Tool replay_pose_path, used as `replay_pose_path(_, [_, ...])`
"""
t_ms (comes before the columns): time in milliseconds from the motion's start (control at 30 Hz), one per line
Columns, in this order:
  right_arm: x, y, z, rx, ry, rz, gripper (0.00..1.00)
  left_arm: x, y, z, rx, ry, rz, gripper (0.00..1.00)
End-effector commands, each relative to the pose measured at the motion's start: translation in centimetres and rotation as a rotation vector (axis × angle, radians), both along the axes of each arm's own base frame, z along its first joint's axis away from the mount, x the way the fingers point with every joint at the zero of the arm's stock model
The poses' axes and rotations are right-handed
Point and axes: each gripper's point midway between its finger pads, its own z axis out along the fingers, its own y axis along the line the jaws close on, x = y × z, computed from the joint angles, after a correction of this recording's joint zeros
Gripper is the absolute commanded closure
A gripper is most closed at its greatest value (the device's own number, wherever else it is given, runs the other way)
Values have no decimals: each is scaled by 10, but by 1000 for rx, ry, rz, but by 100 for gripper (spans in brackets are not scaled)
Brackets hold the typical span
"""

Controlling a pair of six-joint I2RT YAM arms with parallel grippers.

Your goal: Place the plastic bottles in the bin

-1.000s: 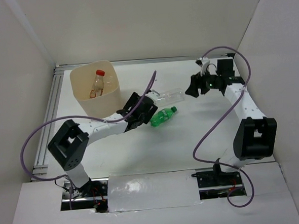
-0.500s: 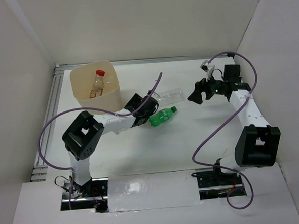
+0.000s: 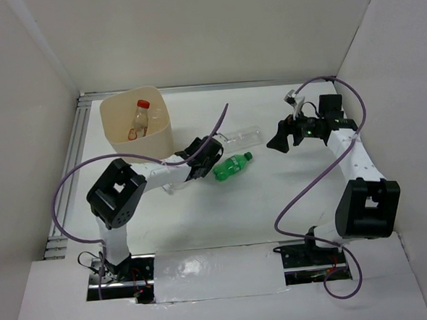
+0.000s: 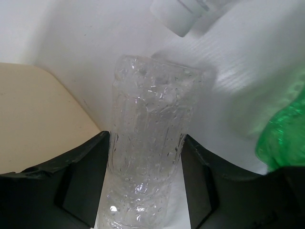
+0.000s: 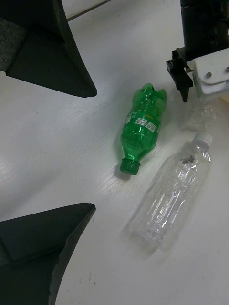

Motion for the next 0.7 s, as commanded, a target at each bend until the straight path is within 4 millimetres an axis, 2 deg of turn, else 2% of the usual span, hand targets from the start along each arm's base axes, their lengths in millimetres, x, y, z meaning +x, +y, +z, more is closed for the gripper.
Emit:
replay_pose_path(0, [-9, 3, 9, 10, -31, 27, 1, -13, -20, 16, -115, 45, -52, 87])
replay_pose_path(33, [-11, 3, 6, 7, -29, 31, 1, -11, -22, 29, -133, 25, -54, 92])
replay_pose_path(67, [-13, 3, 8, -1, -41, 38, 5, -15, -36, 58, -181, -16, -78, 99])
replay_pose_path(167, [-15, -1, 6, -24, -66, 51, 16, -20, -48, 115, -270, -98, -77, 100])
replay_pose_path(200, [-20, 1, 1, -19, -50, 65, 25, -20, -58, 147, -320, -144, -96, 100])
replay_pose_path(233, [-23, 1, -4, -22, -41, 71, 32, -22, -56, 180, -383, -192, -91, 100])
replay_pose_path(300, [-28, 2, -6, -31, -57, 95, 49, -27, -61, 231, -477, -257, -107, 100])
replay_pose_path(333, [-29, 2, -9, -29, -48, 95, 62, -28, -60, 250, -509, -288, -110, 100])
replay_pose_path(367, [-33, 2, -16, -30, -36, 99, 66, -33, -55, 274, -552, -320, -108, 100])
replay_pose_path(400, [-35, 3, -16, -30, -39, 99, 68, -34, -53, 299, -592, -360, -112, 100])
replay_pose_path(467, [-39, 3, -21, -34, -43, 104, 70, -32, -41, 328, -647, -414, -89, 100])
replay_pose_path(500, [-40, 6, -17, -42, -64, 119, 70, -36, -31, 349, -695, -453, -77, 100])
replay_pose_path(567, [-42, 9, -18, -53, -88, 139, 67, -28, -8, 379, -779, -544, -26, 100])
replay_pose_path(600, [-44, 13, -21, -55, -87, 157, 61, -28, 3, 390, -805, -584, -12, 100])
replay_pose_path(633, [-48, 16, -24, -68, -92, 171, 56, -26, 29, 407, -827, -654, 39, 100])
replay_pose_path(667, [-48, 17, -28, -76, -91, 175, 51, -20, 41, 411, -845, -710, 78, 100])
